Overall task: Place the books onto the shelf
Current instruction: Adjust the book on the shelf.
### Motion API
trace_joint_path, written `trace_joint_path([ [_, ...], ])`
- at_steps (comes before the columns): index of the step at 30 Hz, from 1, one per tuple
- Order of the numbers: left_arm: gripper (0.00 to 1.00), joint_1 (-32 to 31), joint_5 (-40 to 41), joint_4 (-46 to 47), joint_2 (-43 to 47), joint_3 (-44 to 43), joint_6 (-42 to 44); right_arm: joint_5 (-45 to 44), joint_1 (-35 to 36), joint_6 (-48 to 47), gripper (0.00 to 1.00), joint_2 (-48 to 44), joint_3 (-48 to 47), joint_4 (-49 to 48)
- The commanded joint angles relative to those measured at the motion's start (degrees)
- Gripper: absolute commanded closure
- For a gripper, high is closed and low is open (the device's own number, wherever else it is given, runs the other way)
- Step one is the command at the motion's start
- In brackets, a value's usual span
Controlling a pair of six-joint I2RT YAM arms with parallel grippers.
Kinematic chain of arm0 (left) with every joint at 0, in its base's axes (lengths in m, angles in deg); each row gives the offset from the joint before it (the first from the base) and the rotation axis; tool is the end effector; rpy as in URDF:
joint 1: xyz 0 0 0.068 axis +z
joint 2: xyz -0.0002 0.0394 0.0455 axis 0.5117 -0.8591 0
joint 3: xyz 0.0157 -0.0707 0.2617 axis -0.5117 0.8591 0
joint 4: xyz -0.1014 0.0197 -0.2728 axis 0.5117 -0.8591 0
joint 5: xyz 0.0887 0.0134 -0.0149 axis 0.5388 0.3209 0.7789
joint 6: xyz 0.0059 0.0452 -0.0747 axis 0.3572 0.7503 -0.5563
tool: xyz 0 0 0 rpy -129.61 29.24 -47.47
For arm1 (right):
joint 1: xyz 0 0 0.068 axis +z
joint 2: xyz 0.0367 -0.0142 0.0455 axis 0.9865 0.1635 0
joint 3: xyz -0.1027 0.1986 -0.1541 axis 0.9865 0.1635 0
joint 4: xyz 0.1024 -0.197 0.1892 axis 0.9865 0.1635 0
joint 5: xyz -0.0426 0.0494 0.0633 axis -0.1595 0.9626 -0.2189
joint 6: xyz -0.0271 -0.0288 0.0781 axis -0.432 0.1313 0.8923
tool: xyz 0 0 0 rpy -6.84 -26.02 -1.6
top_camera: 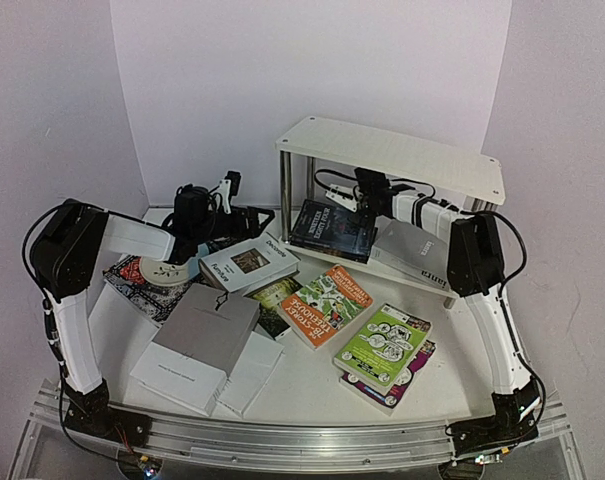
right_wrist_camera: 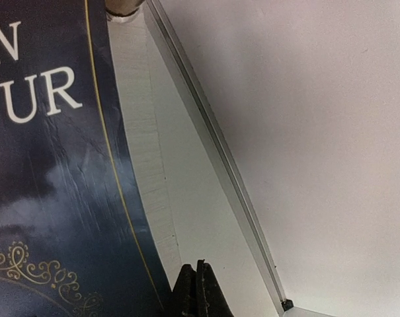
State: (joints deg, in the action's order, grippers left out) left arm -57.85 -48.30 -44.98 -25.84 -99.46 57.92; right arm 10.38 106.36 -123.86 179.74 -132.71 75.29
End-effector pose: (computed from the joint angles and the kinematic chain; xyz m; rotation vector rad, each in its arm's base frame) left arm 0.4308 -0.2510 0.1821 0.4407 1.7648 -0.8639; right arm 0.5978 0.2684 0.1928 -1.0456 1.6293 -0.4987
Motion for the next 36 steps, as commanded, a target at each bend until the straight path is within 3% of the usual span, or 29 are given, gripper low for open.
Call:
trace_joint_path([
  [1, 0.0, 0.18, -0.02, 0.36, 3.75, 0.4, 0.47, 0.16, 1.83, 1.56, 1.0, -2.5, 3.34, 8.77],
  [5, 0.0, 0.18, 0.2, 0.27, 4.07, 0.51, 0.57, -4.17, 2.01, 1.79, 1.0, -2.19, 2.51, 7.39],
  [11, 0.0, 0.18, 1.36, 0.25, 4.76, 0.94, 1.12, -20.76, 5.08, -3.78, 1.0, 1.35, -3.92, -3.46],
  [16, 0.0, 0.18, 1.44, 0.13, 5.33, 1.24, 0.99, -25.9, 6.74, -6.17, 1.0, 1.23, -4.06, -9.97],
  [21, 0.0, 0.18, 1.46, 0.04, 6.2, 2.03, 1.39, -30.91, 9.11, -8.67, 1.0, -2.51, 3.77, -16.29],
  [36, 0.0, 0.17, 2.8, -0.17, 15.03, 9.99, 1.17, -32.81, 17.16, 3.33, 1.0, -22.5, 30.2, -16.7],
])
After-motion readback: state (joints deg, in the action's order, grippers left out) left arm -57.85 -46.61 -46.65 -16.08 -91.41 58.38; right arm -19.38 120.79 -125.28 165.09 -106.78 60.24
